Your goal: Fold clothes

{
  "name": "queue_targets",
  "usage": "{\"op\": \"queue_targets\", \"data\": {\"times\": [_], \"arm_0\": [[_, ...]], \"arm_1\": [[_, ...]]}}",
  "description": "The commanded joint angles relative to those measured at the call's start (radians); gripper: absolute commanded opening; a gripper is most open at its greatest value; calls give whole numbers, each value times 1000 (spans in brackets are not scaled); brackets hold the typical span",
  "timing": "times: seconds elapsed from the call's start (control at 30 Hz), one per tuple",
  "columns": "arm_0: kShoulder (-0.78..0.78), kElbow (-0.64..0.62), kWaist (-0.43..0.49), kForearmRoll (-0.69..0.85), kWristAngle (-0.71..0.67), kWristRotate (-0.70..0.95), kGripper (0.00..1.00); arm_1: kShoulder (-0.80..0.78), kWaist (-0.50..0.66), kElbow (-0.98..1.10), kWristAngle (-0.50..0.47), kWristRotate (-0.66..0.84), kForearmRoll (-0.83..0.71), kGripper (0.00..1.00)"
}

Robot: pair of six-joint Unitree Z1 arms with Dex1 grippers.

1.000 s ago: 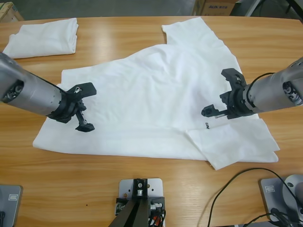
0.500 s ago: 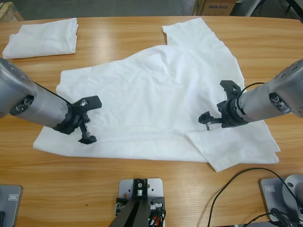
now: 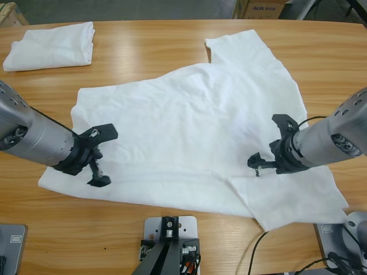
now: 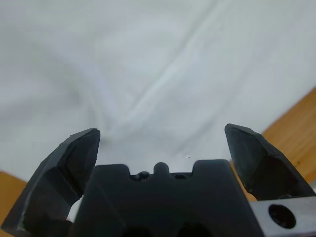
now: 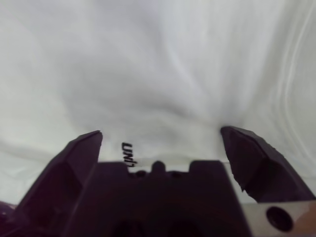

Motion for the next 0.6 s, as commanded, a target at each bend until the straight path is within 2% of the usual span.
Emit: {"op": "queue_targets", "data": {"times": [0.03, 0.3, 0.4, 0.53, 0.6], "arm_0": [[-12, -34, -11, 90, -2, -64, 987], [-18, -87, -41, 185, -27, -150, 977], [-21, -76, -45, 175, 12, -159, 977], [-43, -39, -44, 32, 139, -151, 982], [-1, -20, -43, -98, 142, -103, 982]], "arm_1": [[-4, 36, 35, -16, 30, 25, 1000], [-28, 38, 32, -38, 30, 22, 1000], [-52, 38, 33, -47, 30, 22, 1000], [-58, 43, 33, -46, 28, 20, 1000], [-55, 51, 33, -46, 28, 16, 1000]]}}
